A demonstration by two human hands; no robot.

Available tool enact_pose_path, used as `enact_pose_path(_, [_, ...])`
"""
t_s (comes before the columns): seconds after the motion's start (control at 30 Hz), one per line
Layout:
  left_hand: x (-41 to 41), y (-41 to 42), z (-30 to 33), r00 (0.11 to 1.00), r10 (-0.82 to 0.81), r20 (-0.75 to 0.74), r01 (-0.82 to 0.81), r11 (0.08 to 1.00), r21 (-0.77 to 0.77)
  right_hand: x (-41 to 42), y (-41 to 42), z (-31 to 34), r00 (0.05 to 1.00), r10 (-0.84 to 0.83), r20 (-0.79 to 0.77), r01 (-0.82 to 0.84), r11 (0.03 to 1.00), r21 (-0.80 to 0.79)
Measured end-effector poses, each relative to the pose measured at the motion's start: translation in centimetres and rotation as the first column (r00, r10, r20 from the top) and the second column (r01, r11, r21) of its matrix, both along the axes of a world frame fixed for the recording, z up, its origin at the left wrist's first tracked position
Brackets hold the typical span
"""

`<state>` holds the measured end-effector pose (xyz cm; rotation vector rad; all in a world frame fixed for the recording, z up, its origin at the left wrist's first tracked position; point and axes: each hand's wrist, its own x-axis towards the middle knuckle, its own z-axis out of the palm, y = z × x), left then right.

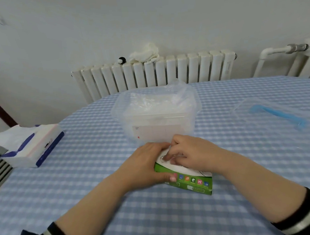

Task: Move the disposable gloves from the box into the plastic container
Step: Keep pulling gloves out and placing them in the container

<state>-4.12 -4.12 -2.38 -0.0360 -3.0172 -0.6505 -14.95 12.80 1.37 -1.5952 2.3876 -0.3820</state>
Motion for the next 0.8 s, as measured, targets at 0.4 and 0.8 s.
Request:
enact_pose_path(0.4, [0.2, 0.1, 0.0, 1.0, 0.011, -0.004, -0.011, 1.0, 0.001, -0.8, 1.0, 1.9, 0.994, 0.002, 0.107, 0.004, 0.999, -0.051])
enact_pose_path(0.8, [0.2, 0.3, -0.1, 0.999, 0.038, 0.037, -0.042, 0.992, 0.117, -0.2, 0.3, 0.0, 0.998, -0.001, 0.062, 0.005, 0.998, -0.069])
